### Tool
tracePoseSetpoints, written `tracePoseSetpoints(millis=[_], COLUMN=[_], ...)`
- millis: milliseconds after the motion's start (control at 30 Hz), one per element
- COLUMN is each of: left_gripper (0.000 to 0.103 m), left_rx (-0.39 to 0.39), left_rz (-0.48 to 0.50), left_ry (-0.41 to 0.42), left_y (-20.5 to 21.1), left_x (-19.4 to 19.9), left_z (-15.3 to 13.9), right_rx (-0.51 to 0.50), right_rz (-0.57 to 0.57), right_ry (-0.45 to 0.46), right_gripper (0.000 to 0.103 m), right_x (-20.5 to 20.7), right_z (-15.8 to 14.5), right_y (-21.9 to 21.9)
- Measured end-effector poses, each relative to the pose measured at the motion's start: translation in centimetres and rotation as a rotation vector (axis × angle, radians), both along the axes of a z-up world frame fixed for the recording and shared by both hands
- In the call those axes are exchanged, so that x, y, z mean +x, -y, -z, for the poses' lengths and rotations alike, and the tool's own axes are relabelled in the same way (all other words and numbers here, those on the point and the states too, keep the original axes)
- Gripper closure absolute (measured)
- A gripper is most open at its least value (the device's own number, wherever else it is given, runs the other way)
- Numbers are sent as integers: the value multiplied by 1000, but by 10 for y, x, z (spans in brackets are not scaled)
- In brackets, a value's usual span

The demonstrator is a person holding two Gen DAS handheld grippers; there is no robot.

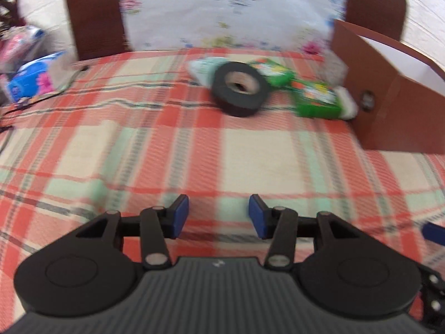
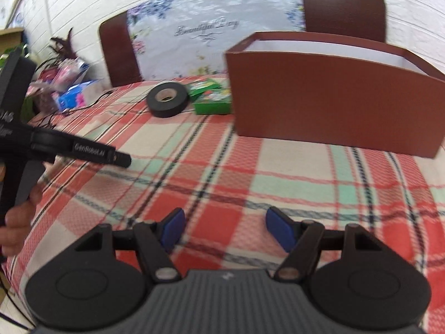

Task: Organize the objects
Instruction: 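Move the left gripper to the black tape roll and grasp it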

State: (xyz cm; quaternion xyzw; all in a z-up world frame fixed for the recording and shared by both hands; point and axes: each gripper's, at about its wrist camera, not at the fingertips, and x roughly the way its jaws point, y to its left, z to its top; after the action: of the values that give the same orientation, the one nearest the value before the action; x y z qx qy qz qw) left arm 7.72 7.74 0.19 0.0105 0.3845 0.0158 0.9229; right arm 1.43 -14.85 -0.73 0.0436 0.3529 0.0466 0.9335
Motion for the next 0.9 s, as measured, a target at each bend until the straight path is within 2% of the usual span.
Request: tracePoseSetpoints(millis=[133,233,300,400,600,633,667,767,900], left_gripper=[46,46,46,45,43,43,43,43,42], left_rx=[-6,19,-17,-56,-123,-128,-132,-145,-147], left_rz=[-124,-130,-111,-116,-110,-111,-111,-113,-114], left_ry=[51,159,227,236,250,252,253,256,256], left_y=[-57,-75,-79,-83,-91,-91,-91,-93,-93], left_x=[12,6,-3,-3,-1,-1,-1,-1,0], left_z=[5,15,19,18,20,20,21,21,21], right_rx=[-39,-92,-126,-159,-130,-118,-109,-121,-111], right_rz=[-93,-169,-208,-227,-134,-124,-124,-119,-138], right_ry=[5,21,47,81,130,125,122,102,69], right_gripper=[35,35,36,37,34,27,24,23,24], right_x=[17,46,69,108,183,193,203,218,210], right_z=[0,3,4,4,-1,0,1,6,0], right_y=[-27,-56,-75,-95,-105,-104,-104,-108,-104])
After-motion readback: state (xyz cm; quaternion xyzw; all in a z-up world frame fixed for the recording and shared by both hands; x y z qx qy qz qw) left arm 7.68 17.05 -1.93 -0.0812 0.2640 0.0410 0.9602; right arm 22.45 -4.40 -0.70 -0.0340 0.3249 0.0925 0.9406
